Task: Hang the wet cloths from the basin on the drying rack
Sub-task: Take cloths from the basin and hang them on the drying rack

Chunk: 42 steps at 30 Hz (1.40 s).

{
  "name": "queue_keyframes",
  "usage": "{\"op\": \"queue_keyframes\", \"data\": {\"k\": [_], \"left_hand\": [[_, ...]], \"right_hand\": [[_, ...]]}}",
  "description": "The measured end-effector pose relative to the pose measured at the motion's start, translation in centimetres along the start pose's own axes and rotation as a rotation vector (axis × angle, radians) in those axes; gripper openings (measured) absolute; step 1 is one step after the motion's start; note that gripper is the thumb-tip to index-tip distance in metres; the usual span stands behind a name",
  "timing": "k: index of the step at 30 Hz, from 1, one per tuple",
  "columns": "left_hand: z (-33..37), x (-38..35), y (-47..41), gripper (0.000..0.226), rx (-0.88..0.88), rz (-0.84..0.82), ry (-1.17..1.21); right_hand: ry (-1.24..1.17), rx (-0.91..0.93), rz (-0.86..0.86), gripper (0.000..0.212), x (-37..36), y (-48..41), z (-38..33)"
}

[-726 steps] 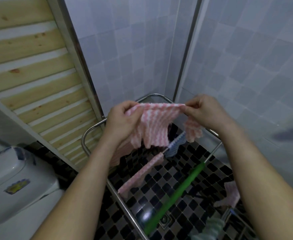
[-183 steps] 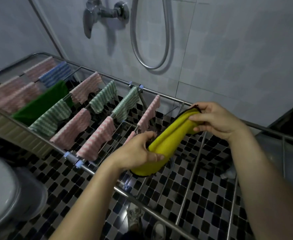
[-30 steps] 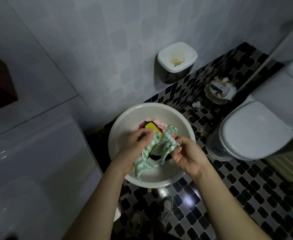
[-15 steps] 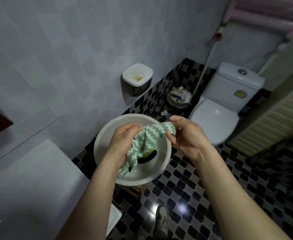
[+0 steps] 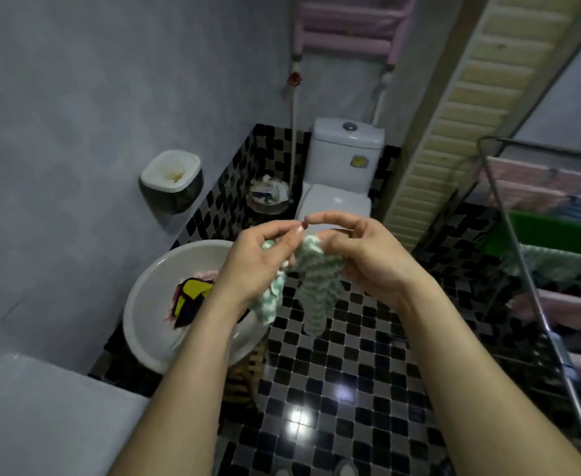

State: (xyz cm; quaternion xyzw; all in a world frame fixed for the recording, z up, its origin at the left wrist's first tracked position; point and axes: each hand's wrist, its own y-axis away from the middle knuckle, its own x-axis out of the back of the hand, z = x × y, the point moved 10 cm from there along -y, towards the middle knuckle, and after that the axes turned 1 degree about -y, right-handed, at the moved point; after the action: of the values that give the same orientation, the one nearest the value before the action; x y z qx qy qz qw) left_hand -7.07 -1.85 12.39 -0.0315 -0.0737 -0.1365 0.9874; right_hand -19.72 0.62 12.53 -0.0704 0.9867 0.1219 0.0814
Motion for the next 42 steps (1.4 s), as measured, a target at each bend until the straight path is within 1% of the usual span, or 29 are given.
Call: {"op": "queue_keyframes", "data": {"k": [1,2,3,4,5,7,9,11,12,14,15,16,18,19,20,22,23,24,26,27,28,31,33,35,36,38,40,41,42], "left_hand": [[0.7,-2.9,0.0,0.023,0.009,-0.121,0.018],[0.6,-4.0,0.1,0.026,0.019,-0.202,0.015],[1.0,-5.8,0.2,0.029,0.021,-0.274,-0.014],[0.9,-6.2,0.5,0.031,0.022,-0.31,-0.037],[1.5,-9.0,0.7,0.033,0.022,-0.375,-0.074],[1.2,-9.9,0.7,0.028,0.046,-0.384,-0.121],[1.6,-12.0,0.5,0.02,0.016,-0.406,-0.181],[2.4,-15.4,0.8,0.023,-0.032,-0.476,-0.259],[2.8,-17.0,1.0,0.025,-0.048,-0.507,-0.311],[3.5,-20.4,1.6,0.027,-0.092,-0.552,-0.425],[3.6,-20.5,1.5,0.027,-0.104,-0.546,-0.463],[4.1,-22.7,1.8,0.026,-0.121,-0.563,-0.486],[4.4,-23.2,1.7,0.027,-0.146,-0.529,-0.5],[5.0,-24.3,1.8,0.031,-0.17,-0.527,-0.499],[5.7,-25.4,2.0,0.034,-0.193,-0.539,-0.483],[7.6,-29.9,3.4,0.035,-0.21,-0.635,-0.408],[8.6,-31.8,4.1,0.033,-0.213,-0.682,-0.356],[9.5,-33.3,4.7,0.031,-0.216,-0.72,-0.313],[11.0,-37.7,6.4,0.028,-0.23,-0.801,-0.26],[11.5,-38.0,6.5,0.026,-0.226,-0.798,-0.234],[11.8,-39.0,7.0,0.024,-0.231,-0.811,-0.203],[12.3,-43.1,8.7,0.028,-0.273,-0.891,-0.21],[12.2,-45.9,9.6,0.029,-0.333,-0.918,-0.305],[12.1,-48.4,9.7,0.029,-0.413,-0.907,-0.44],[12.0,-48.8,9.7,0.028,-0.462,-0.887,-0.516],[11.9,-50.1,9.8,0.027,-0.537,-0.872,-0.621],[11.5,-51.5,9.7,0.023,-0.528,-0.889,-0.592],[11.2,-51.8,9.4,0.019,-0.494,-0.888,-0.541],[10.8,-53.7,9.3,0.017,-0.459,-0.911,-0.48]], "right_hand": [[0.073,0.03,0.034,0.034,1.9,1.7,-0.8],[0.147,0.056,0.039,0.034,2.3,2.1,-1.3],[0.201,0.083,0.08,0.032,3.8,3.3,-2.0],[0.257,0.112,0.111,0.03,4.1,3.7,-2.6],[0.319,0.16,0.202,0.028,6.7,5.9,-3.7],[0.488,0.227,0.276,0.025,7.8,7.1,-5.0],[0.627,0.276,0.363,0.024,9.5,9.2,-5.9],[0.643,0.32,0.467,0.024,12.2,12.0,-6.5],[0.607,0.341,0.508,0.025,13.6,13.4,-6.6],[0.542,0.373,0.603,0.026,16.8,16.9,-6.8],[0.549,0.378,0.641,0.025,17.7,17.5,-6.9],[0.558,0.381,0.698,0.023,19.9,19.9,-6.9],[0.579,0.323,0.694,0.021,21.6,21.2,-6.4],[0.586,0.268,0.676,0.024,22.5,22.2,-6.1],[0.621,0.212,0.649,0.031,23.2,23.0,-5.7],[0.775,0.104,0.642,0.044,25.7,26.2,-5.3],[0.87,0.076,0.657,0.042,26.6,27.3,-5.2],[0.948,0.071,0.697,0.036,27.4,28.2,-5.3],[1.0,0.088,0.82,0.017,30.0,31.9,-5.6],[0.969,0.108,0.835,0.01,30.4,32.2,-5.5],[0.904,0.125,0.867,0.009,31.3,33.3,-5.1],[0.63,0.179,0.977,0.023,34.5,38.4,-4.0],[0.511,0.167,1.025,0.03,36.3,41.5,-2.8],[0.428,0.14,1.05,0.033,37.9,43.9,-1.5],[0.392,0.132,1.046,0.033,38.1,44.3,-1.1],[0.225,0.162,1.02,0.025,38.5,45.2,-0.1],[0.033,0.192,1.019,0.015,38.8,46.0,1.0],[-0.025,0.201,1.033,0.014,39.0,46.4,1.3],[-0.07,0.219,1.087,0.016,39.5,47.7,1.7]]}}
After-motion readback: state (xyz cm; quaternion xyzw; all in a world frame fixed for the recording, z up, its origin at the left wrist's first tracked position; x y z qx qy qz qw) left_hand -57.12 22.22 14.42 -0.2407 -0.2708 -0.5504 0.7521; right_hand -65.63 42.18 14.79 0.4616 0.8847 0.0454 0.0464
